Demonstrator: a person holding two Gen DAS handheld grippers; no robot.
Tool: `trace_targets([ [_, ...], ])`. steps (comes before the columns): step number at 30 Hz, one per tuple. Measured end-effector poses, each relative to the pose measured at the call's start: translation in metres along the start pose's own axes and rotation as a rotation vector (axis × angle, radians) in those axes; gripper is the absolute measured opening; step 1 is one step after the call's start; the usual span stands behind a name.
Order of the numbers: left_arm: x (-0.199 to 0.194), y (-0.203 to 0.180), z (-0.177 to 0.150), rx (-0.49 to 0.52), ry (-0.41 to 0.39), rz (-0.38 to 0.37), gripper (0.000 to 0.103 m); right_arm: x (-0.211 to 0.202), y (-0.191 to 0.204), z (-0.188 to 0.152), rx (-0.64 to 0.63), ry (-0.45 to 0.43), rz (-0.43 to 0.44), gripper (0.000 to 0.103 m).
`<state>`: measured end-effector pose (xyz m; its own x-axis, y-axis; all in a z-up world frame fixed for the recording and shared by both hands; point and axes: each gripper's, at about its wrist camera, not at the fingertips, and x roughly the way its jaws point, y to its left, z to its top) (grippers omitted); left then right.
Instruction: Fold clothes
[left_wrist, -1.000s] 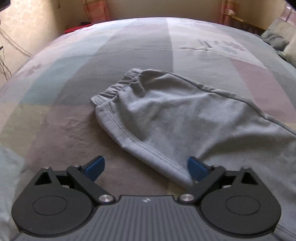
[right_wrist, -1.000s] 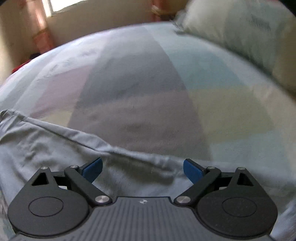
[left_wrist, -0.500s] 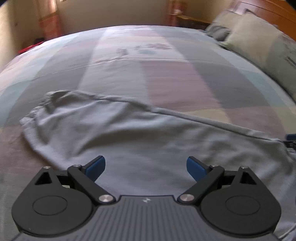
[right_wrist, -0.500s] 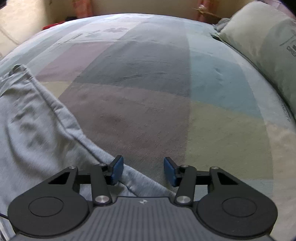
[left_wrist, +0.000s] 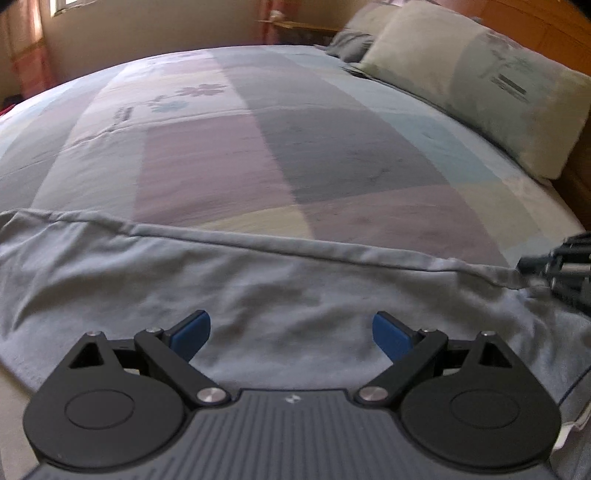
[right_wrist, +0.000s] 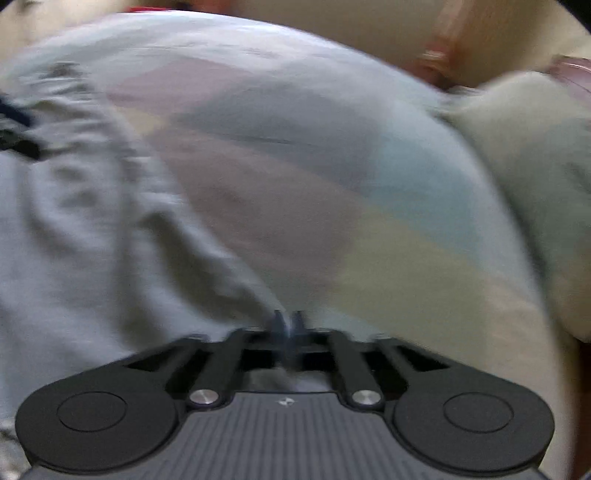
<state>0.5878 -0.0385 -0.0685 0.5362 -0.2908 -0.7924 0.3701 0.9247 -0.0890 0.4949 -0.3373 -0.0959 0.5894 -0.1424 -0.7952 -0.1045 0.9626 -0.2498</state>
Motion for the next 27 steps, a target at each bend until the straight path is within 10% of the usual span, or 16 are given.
trace_targets([
  [5,0.014,-0.019,0.008,0.033,0.025,-0.066,0.094,-0.009,-0.03,-0.002,0.148,-0.006,0.141,0.022],
  [7,0.021,-0.027,0.011,0.05,0.034,-0.08,0.094,-0.008,-0.025,0.006,0.133,-0.036,0.215,0.051],
  [14,0.044,-0.037,0.013,0.076,0.063,-0.131,0.094,0.02,0.016,0.044,0.042,-0.118,0.407,0.053],
  [20,0.069,-0.024,0.015,0.079,0.059,0.02,0.098,0.052,0.024,0.048,0.029,-0.084,0.28,0.072],
  [27,0.045,0.0,0.015,-0.017,0.049,-0.02,0.096,-0.006,-0.014,0.014,0.149,-0.101,0.315,0.072],
])
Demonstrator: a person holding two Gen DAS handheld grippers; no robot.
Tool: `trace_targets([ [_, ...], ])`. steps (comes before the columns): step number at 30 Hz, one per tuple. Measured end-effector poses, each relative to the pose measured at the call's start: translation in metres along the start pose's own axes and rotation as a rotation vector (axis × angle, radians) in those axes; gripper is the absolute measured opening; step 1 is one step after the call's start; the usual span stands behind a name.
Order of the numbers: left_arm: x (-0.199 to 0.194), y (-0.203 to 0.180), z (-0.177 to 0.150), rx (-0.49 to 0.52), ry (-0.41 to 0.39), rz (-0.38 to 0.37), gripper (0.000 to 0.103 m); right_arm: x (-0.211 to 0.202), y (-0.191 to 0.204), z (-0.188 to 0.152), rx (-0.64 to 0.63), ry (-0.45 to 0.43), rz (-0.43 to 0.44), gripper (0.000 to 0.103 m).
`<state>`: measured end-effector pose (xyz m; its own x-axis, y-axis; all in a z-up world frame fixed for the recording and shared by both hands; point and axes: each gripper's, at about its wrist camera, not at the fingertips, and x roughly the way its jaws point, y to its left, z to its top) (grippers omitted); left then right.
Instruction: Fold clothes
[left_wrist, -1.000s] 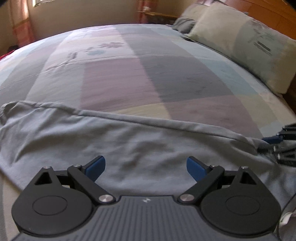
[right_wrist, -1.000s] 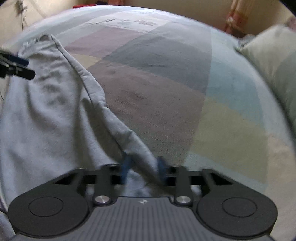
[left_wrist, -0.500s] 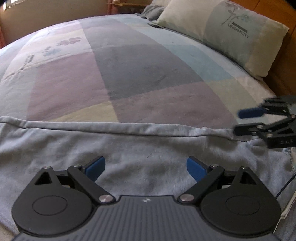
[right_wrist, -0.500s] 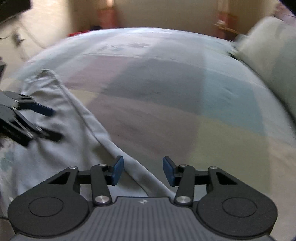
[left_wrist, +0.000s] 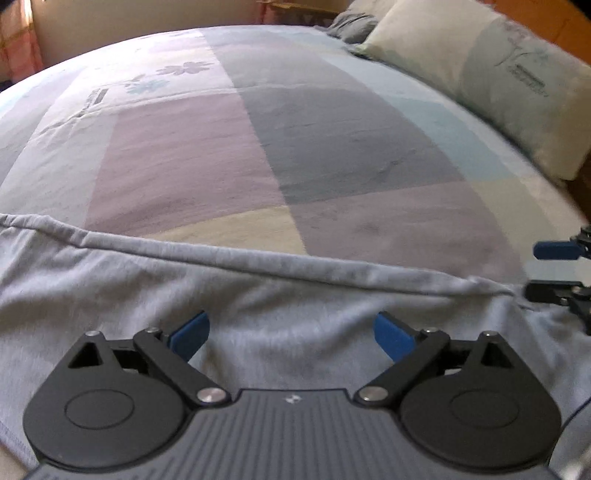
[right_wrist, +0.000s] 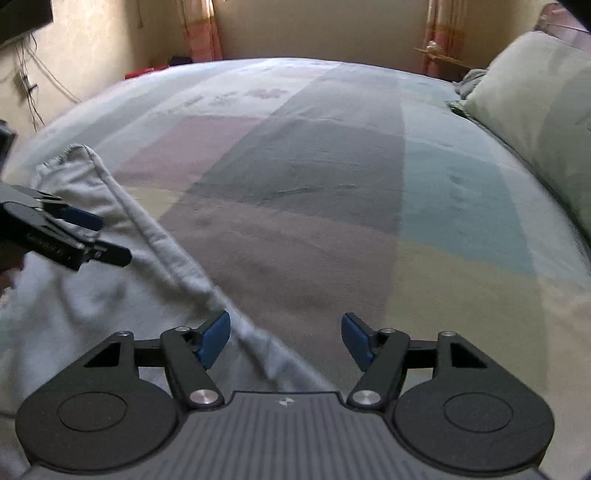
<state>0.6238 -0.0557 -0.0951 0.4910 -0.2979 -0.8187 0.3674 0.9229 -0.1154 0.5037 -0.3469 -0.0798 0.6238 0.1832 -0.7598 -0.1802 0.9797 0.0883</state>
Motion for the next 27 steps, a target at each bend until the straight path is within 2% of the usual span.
trace_targets([
  [2,-0.014,-0.004,-0.014,0.028,-0.01,0.02,0.096,-0.019,-0.001,-0.018,0.025,0.021,0.0,0.076],
  [5,-0.027,-0.008,-0.038,0.042,-0.023,0.061,0.096,-0.031,-0.005,-0.05,0.063,0.099,-0.075,0.079],
  [7,-0.026,-0.008,-0.054,0.04,-0.01,0.109,0.096,-0.023,-0.013,-0.071,0.081,0.15,-0.16,0.078],
  [9,-0.019,-0.004,-0.06,0.031,0.003,0.181,0.099,-0.022,-0.022,-0.081,0.058,0.124,-0.182,0.081],
  [11,-0.014,0.004,-0.06,0.008,-0.017,0.204,0.1,-0.022,-0.029,-0.087,0.035,0.1,-0.186,0.08],
  [14,-0.004,0.016,-0.042,-0.019,-0.04,0.235,0.103,-0.025,-0.037,-0.086,0.047,0.101,-0.192,0.076],
  [16,-0.002,0.02,-0.028,-0.033,-0.034,0.234,0.101,-0.03,-0.035,-0.081,0.069,0.122,-0.208,0.076],
  [17,-0.005,0.019,-0.024,-0.028,-0.032,0.236,0.097,-0.033,-0.033,-0.078,0.08,0.134,-0.216,0.076],
  [19,-0.018,0.01,-0.023,-0.01,-0.035,0.21,0.097,-0.045,-0.028,-0.075,0.099,0.141,-0.226,0.08],
  [22,-0.043,-0.01,-0.029,0.02,-0.041,0.141,0.098,-0.065,-0.013,-0.083,0.124,0.135,-0.176,0.089],
  [25,-0.052,-0.038,-0.049,0.075,-0.022,0.033,0.098,-0.065,0.001,-0.101,0.112,0.18,-0.139,0.089],
  [27,-0.045,-0.056,-0.06,0.149,-0.014,-0.007,0.098,-0.056,-0.001,-0.115,0.097,0.193,-0.18,0.089],
])
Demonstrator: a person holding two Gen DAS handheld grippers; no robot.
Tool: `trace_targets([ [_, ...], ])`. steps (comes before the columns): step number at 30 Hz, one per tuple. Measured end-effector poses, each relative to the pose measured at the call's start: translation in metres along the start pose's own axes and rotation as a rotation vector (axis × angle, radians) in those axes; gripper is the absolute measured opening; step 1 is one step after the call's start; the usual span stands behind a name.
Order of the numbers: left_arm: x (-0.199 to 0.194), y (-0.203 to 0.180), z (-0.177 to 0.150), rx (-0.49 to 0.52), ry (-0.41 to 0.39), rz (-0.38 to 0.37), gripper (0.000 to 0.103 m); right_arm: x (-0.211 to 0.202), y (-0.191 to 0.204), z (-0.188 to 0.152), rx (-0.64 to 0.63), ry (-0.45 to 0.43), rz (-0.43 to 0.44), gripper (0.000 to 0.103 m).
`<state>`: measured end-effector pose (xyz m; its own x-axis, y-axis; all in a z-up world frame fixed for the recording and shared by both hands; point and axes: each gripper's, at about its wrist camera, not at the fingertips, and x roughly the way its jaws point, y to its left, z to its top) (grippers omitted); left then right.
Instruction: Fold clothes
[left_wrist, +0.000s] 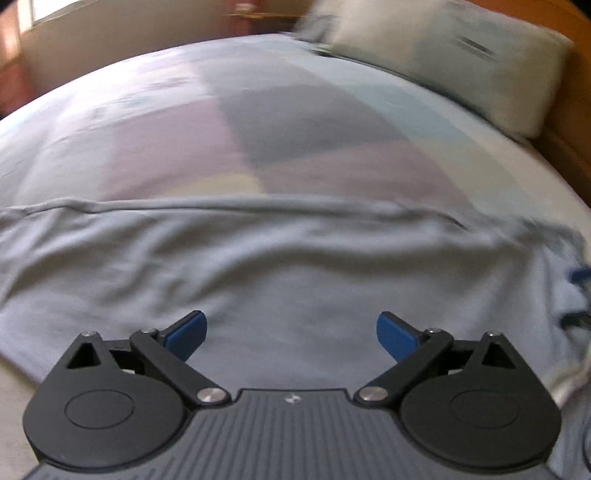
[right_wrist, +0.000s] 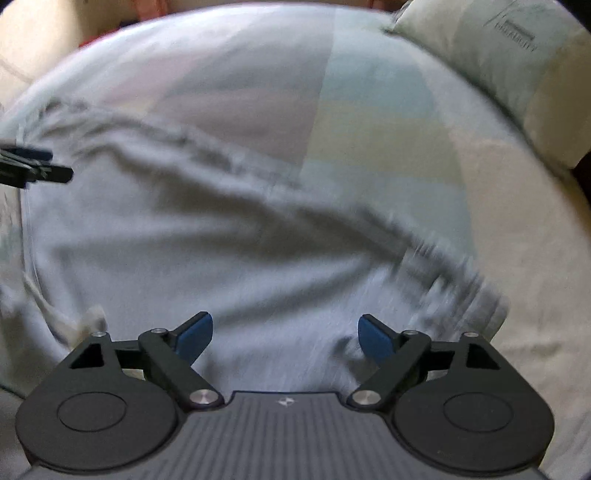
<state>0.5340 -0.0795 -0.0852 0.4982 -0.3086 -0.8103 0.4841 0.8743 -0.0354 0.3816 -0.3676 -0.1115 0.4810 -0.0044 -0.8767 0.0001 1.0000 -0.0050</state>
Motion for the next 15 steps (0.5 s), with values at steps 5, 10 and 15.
trace_targets([
  [5,0.034,0.0,0.009,-0.018,0.054,0.068,0.101,0.005,-0.038,-0.005,0.183,-0.029,-0.041,0.086],
  [10,0.009,0.007,0.026,-0.075,0.026,0.07,0.097,-0.037,-0.008,-0.002,0.088,-0.082,0.065,0.088],
  [15,-0.028,0.0,0.013,-0.053,0.051,0.017,0.098,-0.045,0.043,-0.01,-0.047,-0.064,0.201,0.089],
])
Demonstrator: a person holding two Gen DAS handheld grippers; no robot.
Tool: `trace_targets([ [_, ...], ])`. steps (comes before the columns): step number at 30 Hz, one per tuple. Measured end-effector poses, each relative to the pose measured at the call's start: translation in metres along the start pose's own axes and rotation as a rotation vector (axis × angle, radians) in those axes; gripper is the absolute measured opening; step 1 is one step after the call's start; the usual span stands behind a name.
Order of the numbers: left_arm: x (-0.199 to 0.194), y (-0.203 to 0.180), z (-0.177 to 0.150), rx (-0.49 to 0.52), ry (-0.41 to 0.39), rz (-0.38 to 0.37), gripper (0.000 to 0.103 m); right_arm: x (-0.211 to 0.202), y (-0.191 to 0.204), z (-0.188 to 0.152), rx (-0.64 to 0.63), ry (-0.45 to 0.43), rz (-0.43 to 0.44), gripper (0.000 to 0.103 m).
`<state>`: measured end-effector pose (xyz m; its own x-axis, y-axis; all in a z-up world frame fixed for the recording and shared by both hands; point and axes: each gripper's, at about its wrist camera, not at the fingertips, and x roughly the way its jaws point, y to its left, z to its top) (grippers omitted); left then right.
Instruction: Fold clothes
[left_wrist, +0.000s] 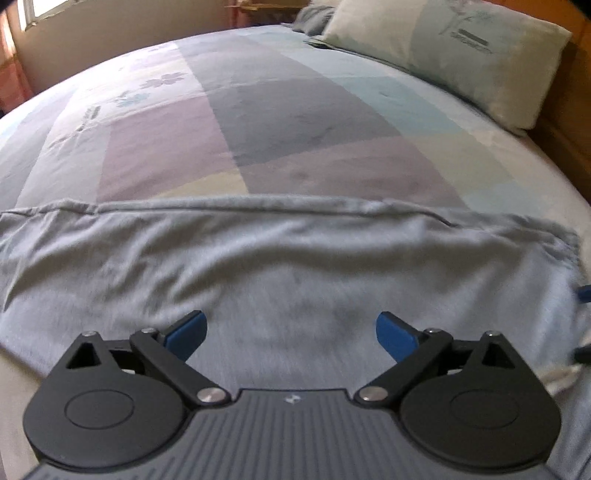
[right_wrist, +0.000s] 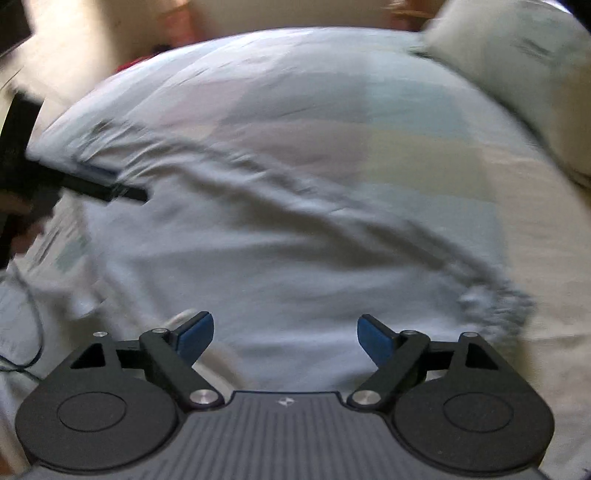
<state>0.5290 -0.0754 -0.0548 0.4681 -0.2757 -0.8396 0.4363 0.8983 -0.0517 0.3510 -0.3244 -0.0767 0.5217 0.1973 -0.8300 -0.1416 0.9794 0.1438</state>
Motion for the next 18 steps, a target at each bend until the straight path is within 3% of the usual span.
trace_targets([
  [4,-0.013,-0.006,-0.024,-0.006,0.043,-0.026,0.098,0.015,0.035,-0.011,-0.146,0.051,0.022,0.089],
  [7,-0.021,-0.015,-0.045,-0.012,0.059,-0.034,0.098,0.029,0.049,-0.015,-0.253,0.098,-0.054,0.089],
  [12,-0.023,-0.018,-0.07,-0.092,0.112,-0.06,0.098,0.032,0.043,-0.007,-0.258,0.103,-0.064,0.089],
  [18,-0.014,-0.005,-0.083,-0.278,0.163,-0.164,0.098,0.035,0.037,-0.006,-0.242,0.114,-0.111,0.09],
])
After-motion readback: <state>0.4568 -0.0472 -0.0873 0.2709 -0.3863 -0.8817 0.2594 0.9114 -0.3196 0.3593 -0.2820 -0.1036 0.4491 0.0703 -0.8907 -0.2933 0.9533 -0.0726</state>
